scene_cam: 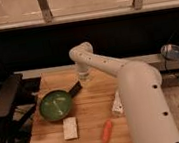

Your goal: Push the eraser across the table

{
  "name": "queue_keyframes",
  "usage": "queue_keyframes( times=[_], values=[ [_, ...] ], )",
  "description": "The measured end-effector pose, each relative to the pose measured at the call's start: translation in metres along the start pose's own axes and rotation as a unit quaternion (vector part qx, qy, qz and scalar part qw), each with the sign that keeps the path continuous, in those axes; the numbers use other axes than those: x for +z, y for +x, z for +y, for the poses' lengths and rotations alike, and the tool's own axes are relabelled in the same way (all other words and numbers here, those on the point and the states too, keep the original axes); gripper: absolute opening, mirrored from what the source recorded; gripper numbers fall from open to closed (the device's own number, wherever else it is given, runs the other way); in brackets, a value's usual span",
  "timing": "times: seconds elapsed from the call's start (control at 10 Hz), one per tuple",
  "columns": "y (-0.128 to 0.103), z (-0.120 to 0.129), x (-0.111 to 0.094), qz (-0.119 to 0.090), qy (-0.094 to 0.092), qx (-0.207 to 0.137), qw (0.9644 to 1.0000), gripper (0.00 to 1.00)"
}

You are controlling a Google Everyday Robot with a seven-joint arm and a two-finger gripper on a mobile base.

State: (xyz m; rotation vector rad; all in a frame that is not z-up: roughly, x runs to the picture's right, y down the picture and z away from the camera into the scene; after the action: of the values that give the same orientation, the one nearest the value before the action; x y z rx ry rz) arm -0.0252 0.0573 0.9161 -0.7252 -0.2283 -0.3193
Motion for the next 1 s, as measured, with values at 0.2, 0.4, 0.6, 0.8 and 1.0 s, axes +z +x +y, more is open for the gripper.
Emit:
queue_keyframes(
  times=[0.2, 0.4, 0.6, 0.8, 1.0],
  values=[
    [0.021, 0.012, -0.007, 0.016, 0.002, 0.025, 0.9995, 0.00],
    [0.019, 0.014, 0.008, 0.015, -0.011, 0.024, 0.9995, 0.00],
    [0.009, 0.011, 0.030, 0.011, -0.030, 0.006, 0.9995, 0.00],
    [-0.005, 0.005, 0.043, 0.004, -0.043, -0.014, 0.9990, 0.00],
    [-0.006, 0.002, 0.048, -0.001, -0.046, -0.022, 0.9987, 0.00]
  ],
)
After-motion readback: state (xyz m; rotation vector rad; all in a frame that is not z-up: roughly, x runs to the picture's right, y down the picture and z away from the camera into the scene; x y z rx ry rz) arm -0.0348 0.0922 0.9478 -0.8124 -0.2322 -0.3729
